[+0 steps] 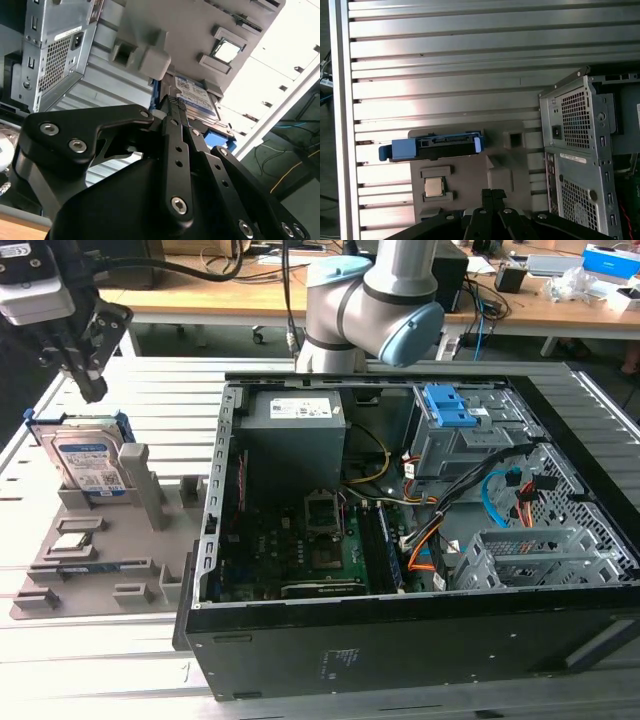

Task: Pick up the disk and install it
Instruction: 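Reach for the disk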

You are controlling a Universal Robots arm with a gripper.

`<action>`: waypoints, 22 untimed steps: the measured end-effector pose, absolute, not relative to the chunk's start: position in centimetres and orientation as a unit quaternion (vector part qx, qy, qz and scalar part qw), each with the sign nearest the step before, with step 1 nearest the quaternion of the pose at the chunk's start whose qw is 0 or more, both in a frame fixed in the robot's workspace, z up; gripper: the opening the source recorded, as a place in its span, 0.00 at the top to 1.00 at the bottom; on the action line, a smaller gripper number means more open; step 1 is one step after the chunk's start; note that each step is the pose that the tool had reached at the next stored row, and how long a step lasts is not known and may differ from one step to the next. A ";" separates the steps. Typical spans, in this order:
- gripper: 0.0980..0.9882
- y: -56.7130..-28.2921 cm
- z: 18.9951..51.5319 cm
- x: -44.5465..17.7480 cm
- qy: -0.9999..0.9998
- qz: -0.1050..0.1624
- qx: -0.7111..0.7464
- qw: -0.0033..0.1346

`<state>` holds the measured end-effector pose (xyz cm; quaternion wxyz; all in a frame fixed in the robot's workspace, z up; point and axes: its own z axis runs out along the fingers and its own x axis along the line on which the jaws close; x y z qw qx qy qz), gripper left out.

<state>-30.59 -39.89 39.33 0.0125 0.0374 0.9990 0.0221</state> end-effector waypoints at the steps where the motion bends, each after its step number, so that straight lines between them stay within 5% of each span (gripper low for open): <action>1: 0.99 -39.9 39.3 -31.0 0.999 0.022 0.037 0.012; 22: 0.99 -39.9 39.3 -35.1 0.999 0.022 0.037 0.012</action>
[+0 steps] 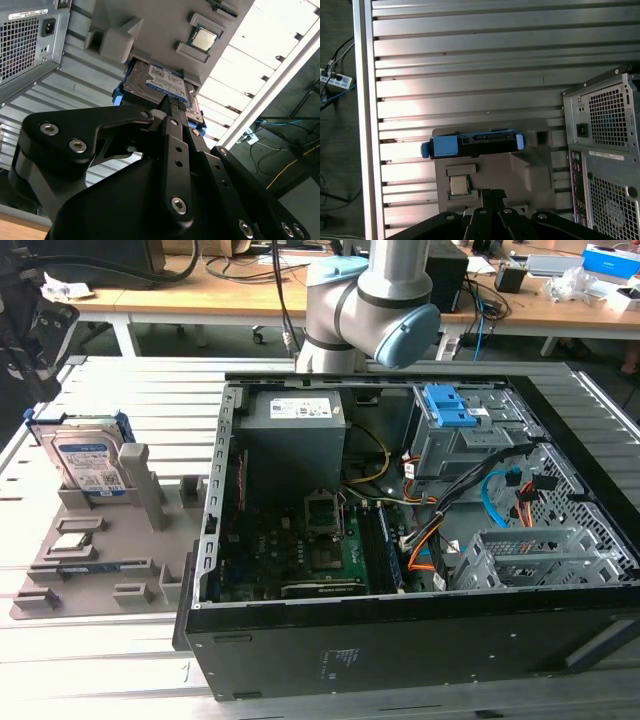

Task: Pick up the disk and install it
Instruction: 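Reach for the disk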

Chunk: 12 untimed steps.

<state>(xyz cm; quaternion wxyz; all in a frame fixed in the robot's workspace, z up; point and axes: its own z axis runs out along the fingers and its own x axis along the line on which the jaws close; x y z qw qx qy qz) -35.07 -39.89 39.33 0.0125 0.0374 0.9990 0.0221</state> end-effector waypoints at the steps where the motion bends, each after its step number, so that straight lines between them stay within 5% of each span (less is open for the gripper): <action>1: 0.99 -39.9 39.3 -35.3 0.999 0.022 0.037 0.012; 12: 0.99 -39.9 39.3 -37.6 0.999 0.022 0.037 0.012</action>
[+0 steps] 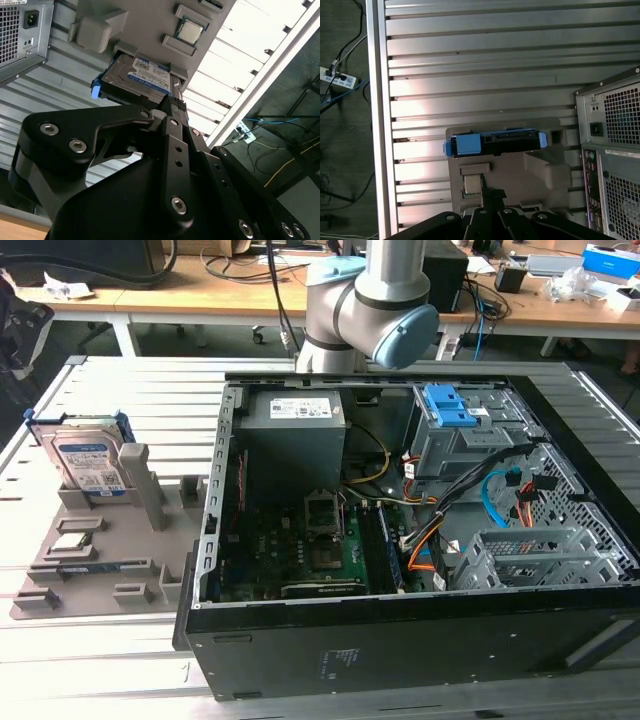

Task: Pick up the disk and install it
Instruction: 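Reach for the disk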

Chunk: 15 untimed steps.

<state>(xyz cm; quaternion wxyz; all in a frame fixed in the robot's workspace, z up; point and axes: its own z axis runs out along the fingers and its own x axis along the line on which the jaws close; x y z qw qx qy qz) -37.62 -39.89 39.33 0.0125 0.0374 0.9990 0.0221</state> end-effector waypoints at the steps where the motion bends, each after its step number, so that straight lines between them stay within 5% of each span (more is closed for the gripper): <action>1: 0.99 -39.9 39.3 -37.9 0.999 0.022 0.037 0.012; 15: 0.99 -39.9 39.3 -39.0 0.999 0.022 0.037 0.012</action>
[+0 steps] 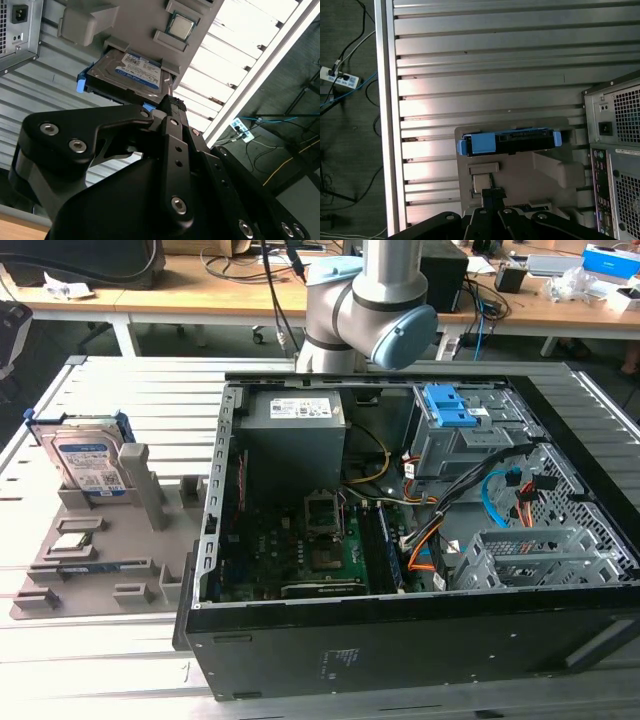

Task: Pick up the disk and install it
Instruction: 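Reach for the disk, then pick up the disk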

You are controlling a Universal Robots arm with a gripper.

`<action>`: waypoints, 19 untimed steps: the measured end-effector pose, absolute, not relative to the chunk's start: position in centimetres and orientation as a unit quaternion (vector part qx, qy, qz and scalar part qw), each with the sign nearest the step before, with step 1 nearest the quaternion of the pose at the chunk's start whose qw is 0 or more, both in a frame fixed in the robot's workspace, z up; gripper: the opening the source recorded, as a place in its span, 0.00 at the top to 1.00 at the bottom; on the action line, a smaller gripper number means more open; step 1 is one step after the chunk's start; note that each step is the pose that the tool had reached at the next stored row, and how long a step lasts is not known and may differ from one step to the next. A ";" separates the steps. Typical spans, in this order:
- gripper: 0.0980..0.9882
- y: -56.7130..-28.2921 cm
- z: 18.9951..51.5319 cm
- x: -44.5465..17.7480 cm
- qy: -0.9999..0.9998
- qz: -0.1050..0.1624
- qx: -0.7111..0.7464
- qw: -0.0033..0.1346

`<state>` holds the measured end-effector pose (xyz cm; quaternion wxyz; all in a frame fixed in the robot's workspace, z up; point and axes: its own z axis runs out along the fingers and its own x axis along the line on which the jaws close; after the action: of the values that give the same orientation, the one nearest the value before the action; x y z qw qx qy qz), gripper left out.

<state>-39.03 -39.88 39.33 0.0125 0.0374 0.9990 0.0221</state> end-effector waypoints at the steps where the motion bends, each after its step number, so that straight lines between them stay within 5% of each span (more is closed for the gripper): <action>1: 0.99 -39.9 39.3 -39.0 0.999 0.022 0.037 0.012; 19: 0.99 -39.9 39.3 -39.0 0.999 0.023 -0.031 0.011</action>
<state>-39.04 -39.89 39.33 0.0109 -0.0312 0.9992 0.0229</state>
